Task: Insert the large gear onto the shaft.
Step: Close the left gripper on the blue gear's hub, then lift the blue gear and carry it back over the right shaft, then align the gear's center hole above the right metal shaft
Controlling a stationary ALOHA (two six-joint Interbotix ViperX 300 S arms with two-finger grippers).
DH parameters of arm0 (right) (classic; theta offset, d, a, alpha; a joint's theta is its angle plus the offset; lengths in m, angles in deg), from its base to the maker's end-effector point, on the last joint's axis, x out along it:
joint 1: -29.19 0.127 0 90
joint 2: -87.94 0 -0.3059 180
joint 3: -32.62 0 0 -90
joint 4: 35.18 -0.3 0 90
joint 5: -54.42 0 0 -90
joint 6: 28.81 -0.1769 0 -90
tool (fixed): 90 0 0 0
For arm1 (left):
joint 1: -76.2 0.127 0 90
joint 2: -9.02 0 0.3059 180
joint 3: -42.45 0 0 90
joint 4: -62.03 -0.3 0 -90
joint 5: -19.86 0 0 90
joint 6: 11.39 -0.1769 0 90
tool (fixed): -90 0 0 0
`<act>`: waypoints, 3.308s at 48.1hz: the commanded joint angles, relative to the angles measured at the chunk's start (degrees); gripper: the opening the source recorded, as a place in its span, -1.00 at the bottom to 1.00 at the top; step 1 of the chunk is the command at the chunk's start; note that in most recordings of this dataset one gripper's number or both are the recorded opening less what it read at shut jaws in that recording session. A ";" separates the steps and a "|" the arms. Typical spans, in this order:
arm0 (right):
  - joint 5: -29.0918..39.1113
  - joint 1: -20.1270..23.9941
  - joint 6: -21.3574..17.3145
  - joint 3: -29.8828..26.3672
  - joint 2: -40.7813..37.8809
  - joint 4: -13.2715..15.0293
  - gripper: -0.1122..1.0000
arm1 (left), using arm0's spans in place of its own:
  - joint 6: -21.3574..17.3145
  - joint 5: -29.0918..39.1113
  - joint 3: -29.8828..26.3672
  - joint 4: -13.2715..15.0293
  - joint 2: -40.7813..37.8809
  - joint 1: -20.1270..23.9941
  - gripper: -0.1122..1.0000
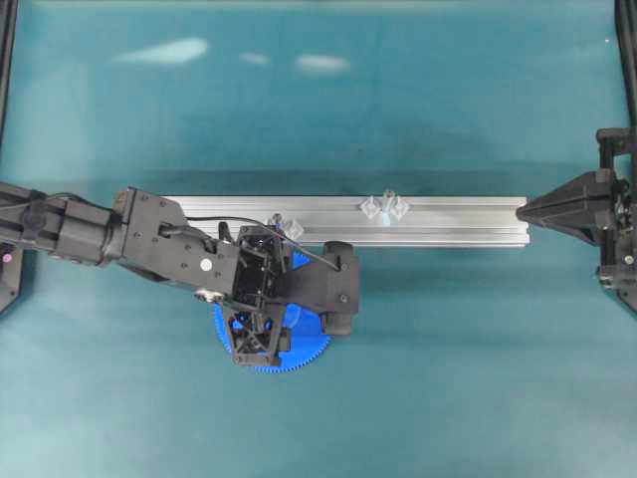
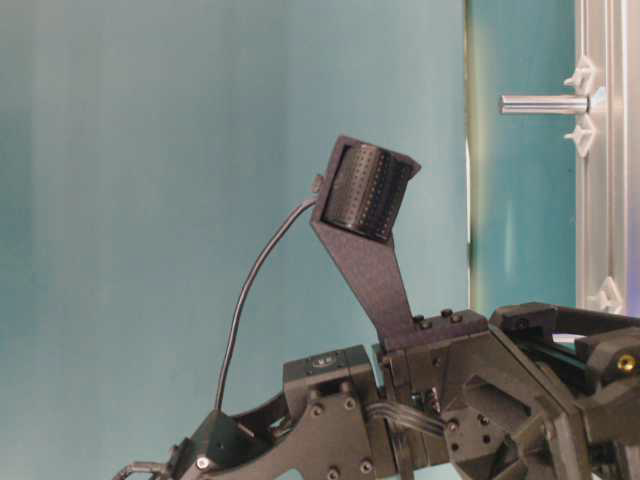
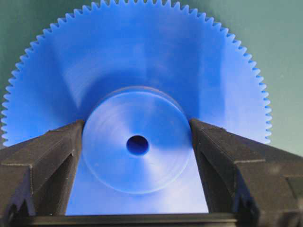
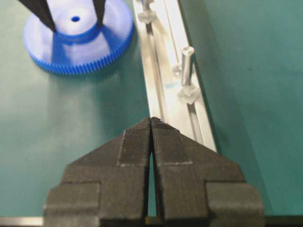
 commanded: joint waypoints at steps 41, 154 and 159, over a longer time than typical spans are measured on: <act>-0.97 -0.79 -0.44 -0.18 -0.35 0.09 -0.75 | -3.25 15.29 -13.36 -0.26 4.48 0.62 0.57; 0.00 -2.99 -0.44 0.62 4.13 0.26 -0.75 | -28.56 31.55 -51.24 -0.44 -15.56 12.83 0.57; 0.00 -2.99 -0.44 0.62 4.13 0.35 -0.75 | -28.92 31.64 -51.42 -0.44 -16.17 13.27 0.57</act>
